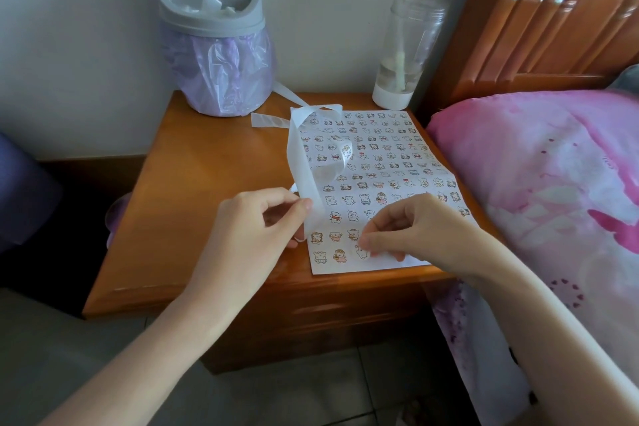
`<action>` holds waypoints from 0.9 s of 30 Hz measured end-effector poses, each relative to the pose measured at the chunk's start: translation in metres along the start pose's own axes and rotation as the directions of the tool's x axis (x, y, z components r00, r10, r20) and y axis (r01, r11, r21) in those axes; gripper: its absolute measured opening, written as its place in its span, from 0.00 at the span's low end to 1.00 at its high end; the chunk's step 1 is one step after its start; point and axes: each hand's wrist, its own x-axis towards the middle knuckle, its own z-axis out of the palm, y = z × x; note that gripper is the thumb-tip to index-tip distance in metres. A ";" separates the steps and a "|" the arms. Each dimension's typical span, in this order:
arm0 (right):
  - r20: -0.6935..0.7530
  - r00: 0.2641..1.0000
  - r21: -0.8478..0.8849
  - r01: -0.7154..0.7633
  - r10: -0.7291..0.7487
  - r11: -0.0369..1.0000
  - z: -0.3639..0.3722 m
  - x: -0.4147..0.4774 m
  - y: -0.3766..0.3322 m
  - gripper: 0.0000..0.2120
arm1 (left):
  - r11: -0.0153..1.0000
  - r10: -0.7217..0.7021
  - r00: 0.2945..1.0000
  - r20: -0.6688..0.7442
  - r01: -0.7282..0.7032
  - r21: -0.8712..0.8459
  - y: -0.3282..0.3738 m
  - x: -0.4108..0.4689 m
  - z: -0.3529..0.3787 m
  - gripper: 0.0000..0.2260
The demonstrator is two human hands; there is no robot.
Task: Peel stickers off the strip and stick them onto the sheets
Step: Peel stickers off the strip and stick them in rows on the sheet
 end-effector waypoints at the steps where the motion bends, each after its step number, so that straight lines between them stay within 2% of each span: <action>1: -0.001 1.000 -0.004 0.004 -0.004 1.000 0.001 0.000 0.000 0.05 | 1.000 0.000 1.000 0.001 0.000 0.004 -0.001 0.000 0.000 0.06; 19: -0.033 0.997 -0.026 0.065 -0.066 0.998 0.008 0.002 0.007 0.04 | 0.999 0.016 1.000 0.011 -0.016 0.031 -0.003 0.000 0.002 0.05; 27: -0.072 0.990 -0.123 0.109 -0.119 0.986 0.011 0.002 0.011 0.04 | 0.999 0.012 1.000 0.001 -0.012 0.032 -0.003 0.001 0.001 0.05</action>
